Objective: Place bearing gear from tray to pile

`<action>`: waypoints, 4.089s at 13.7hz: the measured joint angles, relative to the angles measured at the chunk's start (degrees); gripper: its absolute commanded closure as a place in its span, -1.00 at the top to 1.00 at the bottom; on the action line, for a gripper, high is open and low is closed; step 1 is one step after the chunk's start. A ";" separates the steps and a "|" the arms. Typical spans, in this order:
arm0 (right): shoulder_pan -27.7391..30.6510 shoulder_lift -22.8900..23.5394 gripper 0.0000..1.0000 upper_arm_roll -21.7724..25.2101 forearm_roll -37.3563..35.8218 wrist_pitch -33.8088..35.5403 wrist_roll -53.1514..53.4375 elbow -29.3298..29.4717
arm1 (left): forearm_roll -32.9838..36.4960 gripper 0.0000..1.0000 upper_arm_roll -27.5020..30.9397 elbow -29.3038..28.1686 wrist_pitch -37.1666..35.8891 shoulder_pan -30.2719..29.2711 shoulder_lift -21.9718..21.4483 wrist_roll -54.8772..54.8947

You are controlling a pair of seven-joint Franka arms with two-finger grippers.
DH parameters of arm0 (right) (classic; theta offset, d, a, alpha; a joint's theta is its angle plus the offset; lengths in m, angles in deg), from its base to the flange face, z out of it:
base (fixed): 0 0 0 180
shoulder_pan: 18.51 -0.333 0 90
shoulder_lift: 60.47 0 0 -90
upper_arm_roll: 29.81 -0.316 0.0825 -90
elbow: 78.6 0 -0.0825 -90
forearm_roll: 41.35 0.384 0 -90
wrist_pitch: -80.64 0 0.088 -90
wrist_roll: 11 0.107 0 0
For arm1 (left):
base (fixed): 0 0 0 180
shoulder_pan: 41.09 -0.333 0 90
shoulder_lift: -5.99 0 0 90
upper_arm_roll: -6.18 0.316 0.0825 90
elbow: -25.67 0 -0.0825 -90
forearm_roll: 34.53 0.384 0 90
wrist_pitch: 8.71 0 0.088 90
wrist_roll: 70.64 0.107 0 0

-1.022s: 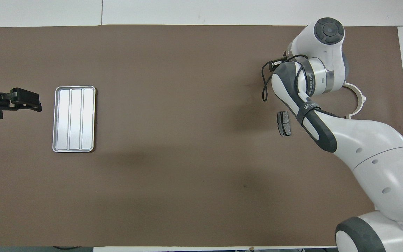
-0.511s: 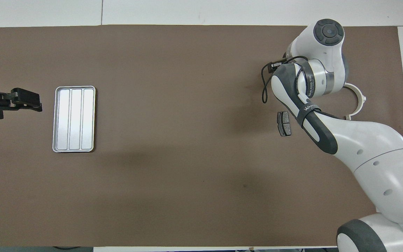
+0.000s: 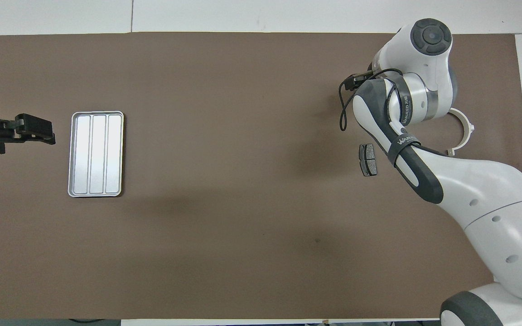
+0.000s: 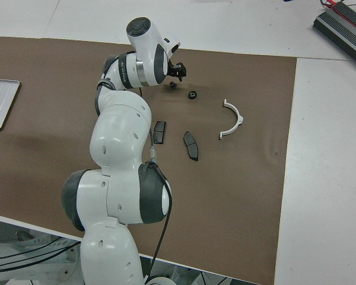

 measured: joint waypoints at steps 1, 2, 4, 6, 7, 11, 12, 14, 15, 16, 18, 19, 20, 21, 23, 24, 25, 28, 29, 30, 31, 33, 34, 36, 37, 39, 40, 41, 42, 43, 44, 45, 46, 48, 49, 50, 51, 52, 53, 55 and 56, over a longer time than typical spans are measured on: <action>0.06 -1.27 1.00 0.01 0.00 1.57 0.00 0.00 | 0.00 1.00 0.00 0.00 0.00 0.00 0.00 0.00; 0.17 -2.55 1.00 0.02 0.00 3.25 0.00 0.00 | 0.00 1.00 0.00 0.00 0.00 0.00 0.00 0.00; 0.61 -5.22 1.00 0.06 0.00 6.81 0.00 -0.01 | 0.00 1.00 0.00 0.00 0.00 0.00 0.00 0.00; 1.08 -8.24 1.00 0.10 0.12 11.10 0.00 0.00 | 0.00 1.00 -0.01 0.00 0.00 0.00 0.00 0.00; 1.37 -9.79 1.00 0.11 0.59 13.17 0.00 -0.01 | 0.00 1.00 -0.01 0.00 0.00 0.00 0.00 0.00; 2.58 -16.89 1.00 0.13 2.55 21.58 0.00 0.00 | 0.00 1.00 -0.01 0.00 0.00 0.00 0.00 0.00; 2.57 -19.07 1.00 0.10 2.57 23.88 -0.37 -0.05 | 0.00 1.00 -0.01 0.00 0.00 0.00 0.00 0.00; 2.81 -23.45 1.00 0.09 2.68 27.07 -6.02 -0.62 | 0.00 1.00 -0.01 0.00 0.00 0.00 0.00 0.00; 3.50 -25.41 1.00 0.13 3.52 27.62 -9.38 -1.50 | 0.00 1.00 -0.01 0.00 0.00 0.00 0.00 0.00; 4.61 -27.10 1.00 0.17 4.84 27.70 -11.54 -2.74 | 0.00 1.00 -0.01 0.00 0.00 0.00 0.00 0.00; 7.06 -30.34 1.00 0.20 5.71 27.92 -13.80 -5.69 | 0.00 1.00 -0.01 0.00 0.00 0.00 0.00 0.00; 7.73 -31.73 1.00 0.21 5.75 28.50 -14.43 -6.72 | 0.00 1.00 -0.01 0.00 0.00 0.00 0.00 0.00; 8.07 -33.01 1.00 0.21 5.77 29.47 -14.81 -7.37 | 0.00 1.00 -0.01 0.00 0.00 0.00 0.00 0.00; 8.13 -34.16 1.00 0.25 5.77 30.60 -14.82 -7.68 | 0.00 1.00 -0.01 0.00 0.00 0.00 0.00 0.00; 8.13 -36.17 1.00 0.27 5.77 32.77 -14.37 -7.92 | 0.00 1.00 -0.01 0.00 0.00 0.00 0.00 0.00; 8.11 -36.96 1.00 0.27 5.77 33.70 -13.22 -7.99 | 0.00 1.00 -0.01 0.00 0.00 0.00 0.00 0.00; 8.06 -37.54 1.00 0.26 5.78 34.64 -11.75 -8.02 | 0.00 1.00 -0.01 0.00 0.00 0.00 0.00 0.00; 8.02 -38.61 1.00 0.24 5.78 36.76 -9.35 -8.09 | 0.00 1.00 -0.01 0.00 0.00 0.00 0.00 0.00; 8.03 -38.93 1.00 0.27 5.78 37.05 -9.10 -8.17 | 0.00 1.00 -0.01 0.00 0.00 0.00 0.00 0.00; 8.05 -39.15 1.00 0.29 5.78 37.05 -9.05 -8.40 | 0.00 1.00 -0.01 0.00 0.00 0.00 0.00 0.00; 8.05 -39.20 1.00 0.30 5.78 37.04 -9.04 -8.77 | 0.00 1.00 -0.01 0.00 0.00 0.00 0.00 0.00; 8.07 -39.18 1.00 0.33 5.78 36.76 -9.04 -9.61 | 0.00 1.00 -0.01 0.00 0.00 0.00 0.00 0.00; 8.11 -39.17 1.00 0.36 5.78 36.41 -9.03 -10.09 | 0.00 1.00 -0.01 0.00 0.00 0.00 0.00 0.00; 8.11 -39.14 1.00 0.42 5.78 36.09 -9.03 -10.67 | 0.00 1.00 -0.01 0.00 0.00 0.00 0.00 0.00; 8.12 -39.14 1.00 0.43 5.78 36.08 -9.03 -10.74 | 0.00 1.00 -0.01 0.00 0.00 0.00 0.00 0.00; 8.11 -39.14 1.00 0.42 5.78 36.04 -9.03 -10.75 | 0.00 1.00 -0.01 0.00 0.00 0.00 0.00 0.00; 8.11 -39.14 1.00 0.42 5.78 35.92 -9.03 -10.75 | 0.00 1.00 -0.01 0.00 0.00 0.00 0.00 0.00; 8.09 -39.14 1.00 0.41 5.78 35.45 -9.03 -10.77 | 0.00 1.00 -0.01 0.00 0.00 0.00 0.00 0.00; 8.04 -39.14 1.00 0.39 5.78 34.87 -9.03 -10.80 | 0.00 1.00 -0.01 0.00 0.00 0.00 0.00 0.00; 8.01 -39.14 1.00 0.34 5.78 34.35 -8.96 -10.86 | 0.00 1.00 -0.01 0.00 0.00 0.00 0.00 0.00; 8.00 -39.14 1.00 0.31 5.78 34.04 -8.48 -10.90 | 0.00 1.00 -0.01 0.00 0.00 0.00 0.00 0.00; 7.99 -39.14 1.00 0.30 5.76 33.93 -7.58 -10.97 | 0.00 1.00 -0.01 0.00 0.00 0.00 0.00 0.00; 7.99 -39.14 1.00 0.30 5.73 33.90 -7.00 -11.10 | 0.00 1.00 -0.01 0.00 0.00 0.00 0.00 0.00; 8.02 -39.13 1.00 0.35 5.68 33.44 -6.53 -11.70 | 0.00 1.00 -0.01 0.00 0.00 0.00 0.00 0.00; 8.03 -39.11 1.00 0.38 5.67 33.23 -6.47 -12.00 | 0.00 1.00 -0.01 0.00 0.00 0.00 0.00 0.00; 8.03 -39.10 1.00 0.40 5.67 33.21 -6.47 -12.16 | 0.00 1.00 -0.01 0.01 0.00 0.00 0.00 0.00; 8.03 -39.10 1.00 0.41 5.67 33.20 -6.46 -12.22 | 0.00 1.00 0.00 0.05 0.00 0.00 0.00 0.00; 8.03 -39.10 1.00 0.40 5.67 33.20 -6.46 -12.23 | 0.00 1.00 0.01 0.12 0.00 -0.03 0.00 0.00; 8.02 -39.10 1.00 0.39 5.67 33.20 -6.46 -12.23 | 0.00 1.00 0.00 0.16 -0.04 -0.04 0.00 0.00; 8.02 -39.10 1.00 0.39 5.67 33.20 -6.46 -12.23 | -0.15 1.00 0.00 0.18 -0.21 -0.08 0.00 0.00; 8.02 -39.10 1.00 0.39 5.67 33.20 -6.46 -12.23 | -0.21 1.00 0.00 0.18 -0.39 -0.11 0.01 0.00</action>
